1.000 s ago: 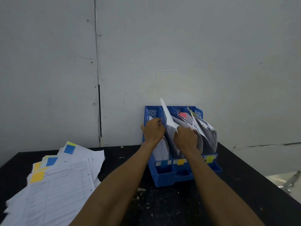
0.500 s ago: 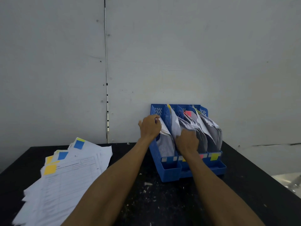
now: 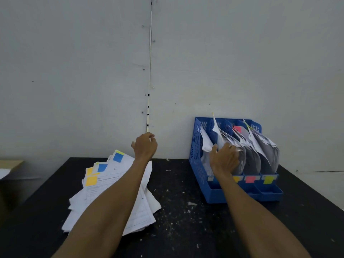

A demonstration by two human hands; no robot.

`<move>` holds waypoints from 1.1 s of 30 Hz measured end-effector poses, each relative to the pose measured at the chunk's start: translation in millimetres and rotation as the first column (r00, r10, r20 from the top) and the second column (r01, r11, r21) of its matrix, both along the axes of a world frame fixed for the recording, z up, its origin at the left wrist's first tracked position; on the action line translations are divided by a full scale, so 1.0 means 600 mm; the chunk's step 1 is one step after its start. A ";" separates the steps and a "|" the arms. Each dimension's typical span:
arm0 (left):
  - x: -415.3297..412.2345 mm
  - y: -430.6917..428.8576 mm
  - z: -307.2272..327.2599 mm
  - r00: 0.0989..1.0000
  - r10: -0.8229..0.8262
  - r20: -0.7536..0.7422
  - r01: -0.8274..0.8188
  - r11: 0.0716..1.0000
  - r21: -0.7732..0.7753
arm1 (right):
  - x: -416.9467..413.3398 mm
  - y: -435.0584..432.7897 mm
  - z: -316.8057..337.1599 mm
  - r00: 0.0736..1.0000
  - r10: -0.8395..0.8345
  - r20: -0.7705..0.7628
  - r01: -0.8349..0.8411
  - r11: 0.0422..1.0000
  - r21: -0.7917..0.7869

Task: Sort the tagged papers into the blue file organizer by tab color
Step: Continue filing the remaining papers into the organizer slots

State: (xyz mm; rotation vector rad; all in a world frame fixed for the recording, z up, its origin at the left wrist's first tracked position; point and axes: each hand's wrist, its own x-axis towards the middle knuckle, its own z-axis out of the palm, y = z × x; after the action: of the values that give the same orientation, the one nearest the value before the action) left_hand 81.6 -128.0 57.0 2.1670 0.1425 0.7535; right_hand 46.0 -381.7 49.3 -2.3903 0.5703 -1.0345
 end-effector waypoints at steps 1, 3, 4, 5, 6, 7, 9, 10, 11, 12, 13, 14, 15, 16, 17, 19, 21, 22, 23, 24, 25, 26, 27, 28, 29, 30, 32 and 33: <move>0.000 0.010 -0.004 1.000 0.015 -0.005 -0.015 1.000 -0.018 | -0.005 -0.002 -0.006 0.999 -0.024 0.035 0.023 0.999 0.039; -0.001 0.017 -0.009 1.000 0.028 -0.009 -0.029 0.998 -0.049 | -0.011 -0.008 -0.015 0.989 -0.097 0.109 0.077 0.982 0.174; -0.002 0.015 -0.009 1.000 0.022 -0.005 -0.023 0.998 -0.056 | -0.015 -0.010 -0.016 0.981 -0.137 0.137 0.099 0.962 0.253; -0.003 0.011 -0.006 1.000 0.007 0.002 -0.007 0.998 -0.058 | -0.016 -0.013 -0.018 0.975 -0.156 0.160 0.097 0.941 0.323; -0.004 0.004 -0.003 1.000 -0.013 0.012 0.014 0.998 -0.054 | -0.017 -0.016 -0.018 0.971 -0.151 0.184 0.072 0.924 0.376; -0.006 -0.004 0.003 0.999 -0.039 0.023 0.040 0.998 -0.048 | -0.014 -0.020 -0.018 0.969 -0.125 0.213 0.027 0.911 0.411; -0.009 -0.024 0.013 0.995 -0.084 0.051 0.087 0.995 -0.044 | -0.008 -0.026 -0.014 0.958 -0.043 0.284 -0.084 0.903 0.420; -0.009 -0.034 0.017 0.992 -0.105 0.063 0.108 0.993 -0.047 | -0.004 -0.029 -0.012 0.948 0.018 0.319 -0.154 0.900 0.408; -0.009 -0.045 0.021 0.990 -0.124 0.073 0.128 0.991 -0.051 | -0.003 -0.032 -0.007 0.930 0.094 0.356 -0.239 0.891 0.387; -0.009 -0.057 0.023 0.986 -0.142 0.087 0.147 0.988 -0.052 | -0.004 -0.032 0.000 0.902 0.182 0.392 -0.329 0.876 0.351; -0.008 -0.069 0.026 0.981 -0.164 0.101 0.170 0.984 -0.049 | -0.005 -0.034 0.008 0.875 0.265 0.406 -0.399 0.868 0.294; -0.008 -0.081 0.028 0.975 -0.189 0.119 0.196 0.980 -0.046 | -0.008 -0.034 0.019 0.853 0.327 0.407 -0.440 0.870 0.222; -0.008 -0.093 0.030 0.968 -0.211 0.134 0.218 0.975 -0.042 | -0.005 -0.039 0.026 0.843 0.354 0.404 -0.442 0.885 0.148; -0.008 -0.104 0.032 0.962 -0.228 0.147 0.236 0.971 -0.036 | 0.000 -0.044 0.030 0.839 0.369 0.400 -0.437 0.895 0.091; -0.009 -0.114 0.035 0.958 -0.241 0.153 0.248 0.968 -0.028 | 0.010 -0.053 0.030 0.846 0.371 0.384 -0.432 0.898 0.084; -0.012 -0.134 0.042 0.953 -0.255 0.166 0.259 0.966 -0.003 | 0.024 -0.066 0.028 0.889 0.348 0.299 -0.418 0.882 0.216; -0.014 -0.151 0.048 0.945 -0.273 0.182 0.275 0.961 0.014 | 0.033 -0.075 0.029 0.911 0.355 0.209 -0.410 0.826 0.386; -0.013 -0.160 0.051 0.939 -0.286 0.189 0.288 0.957 0.018 | 0.035 -0.078 0.030 0.909 0.379 0.174 -0.417 0.810 0.413; -0.013 -0.170 0.054 0.934 -0.299 0.197 0.301 0.953 0.019 | 0.037 -0.081 0.031 0.904 0.404 0.143 -0.426 0.813 0.396; -0.011 -0.179 0.058 0.929 -0.308 0.207 0.312 0.950 0.017 | 0.036 -0.081 0.034 0.904 0.409 0.125 -0.427 0.836 0.345; -0.009 -0.189 0.062 0.923 -0.318 0.216 0.322 0.947 0.018 | 0.043 -0.087 0.030 0.908 0.402 0.121 -0.419 0.857 0.299; -0.006 -0.199 0.066 0.917 -0.330 0.224 0.333 0.942 0.026 | 0.045 -0.090 0.028 0.913 0.391 0.116 -0.407 0.875 0.260; -0.004 -0.209 0.071 0.909 -0.348 0.229 0.348 0.937 0.045 | 0.049 -0.095 0.024 0.914 0.391 0.112 -0.406 0.878 0.252; 0.000 -0.218 0.073 0.899 -0.373 0.229 0.369 0.927 0.063 | 0.053 -0.100 0.017 0.904 0.418 0.092 -0.428 0.871 0.244; 0.001 -0.229 0.077 0.885 -0.408 0.226 0.399 0.913 0.085 | 0.053 -0.105 0.014 0.886 0.461 0.052 -0.459 0.855 0.241; 0.002 -0.242 0.080 0.867 -0.447 0.221 0.433 0.895 0.108 | 0.053 -0.110 0.012 0.857 0.515 0.004 -0.495 0.821 0.283; 0.000 -0.267 0.090 0.834 -0.511 0.208 0.473 0.857 0.206 | 0.056 -0.118 0.009 0.783 0.621 -0.042 -0.566 0.739 0.364; -0.001 -0.278 0.099 0.834 -0.517 0.190 0.452 0.840 0.300 | 0.061 -0.121 0.009 0.760 0.650 -0.025 -0.593 0.708 0.383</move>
State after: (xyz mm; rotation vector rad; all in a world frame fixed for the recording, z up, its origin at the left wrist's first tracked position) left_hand 80.7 -294.9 116.1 2.1624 -0.6594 0.7731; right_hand 82.3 -454.4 54.7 -2.0950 -0.0406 -0.3939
